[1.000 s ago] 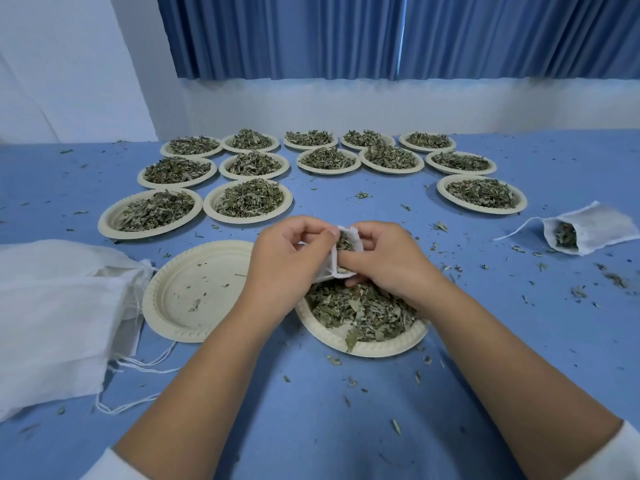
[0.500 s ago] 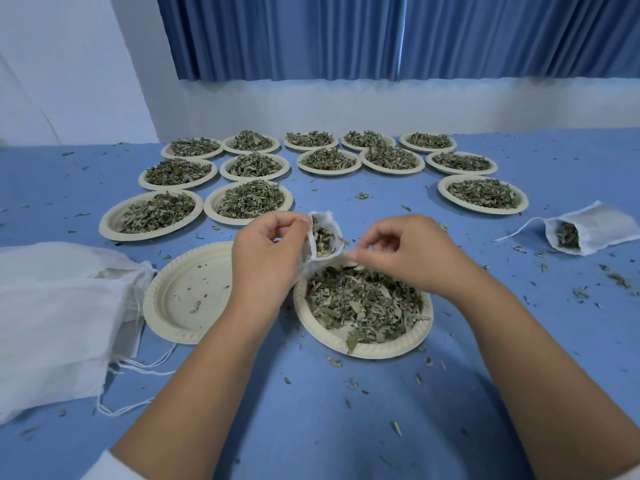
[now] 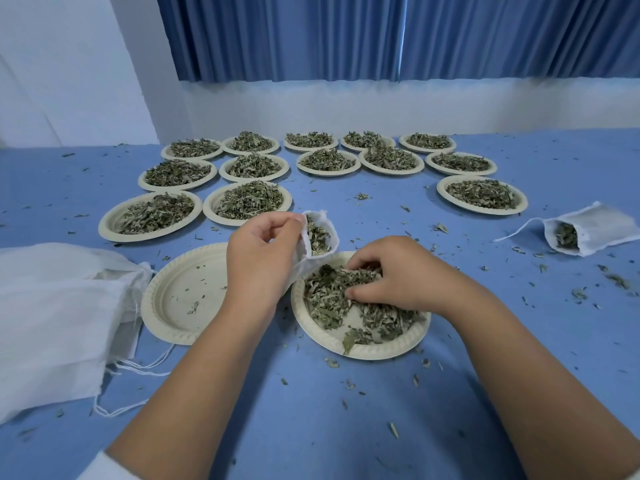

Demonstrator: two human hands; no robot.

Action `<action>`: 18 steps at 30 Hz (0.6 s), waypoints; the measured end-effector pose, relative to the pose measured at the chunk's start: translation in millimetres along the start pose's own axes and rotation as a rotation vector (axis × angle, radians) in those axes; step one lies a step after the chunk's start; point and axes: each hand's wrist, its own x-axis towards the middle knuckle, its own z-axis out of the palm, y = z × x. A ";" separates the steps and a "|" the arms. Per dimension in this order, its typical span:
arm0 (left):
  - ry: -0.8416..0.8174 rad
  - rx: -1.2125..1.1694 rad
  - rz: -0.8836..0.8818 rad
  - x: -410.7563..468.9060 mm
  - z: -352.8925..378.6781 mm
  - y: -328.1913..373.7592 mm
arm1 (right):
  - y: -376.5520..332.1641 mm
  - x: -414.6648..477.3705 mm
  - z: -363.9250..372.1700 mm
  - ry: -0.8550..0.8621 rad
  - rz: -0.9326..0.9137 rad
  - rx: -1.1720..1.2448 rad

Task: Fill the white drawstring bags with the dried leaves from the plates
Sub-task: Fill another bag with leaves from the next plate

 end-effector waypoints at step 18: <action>-0.056 -0.099 -0.060 -2.0 4.0 -0.4 | -8.5 3.2 -6.5 0.546 -0.049 0.937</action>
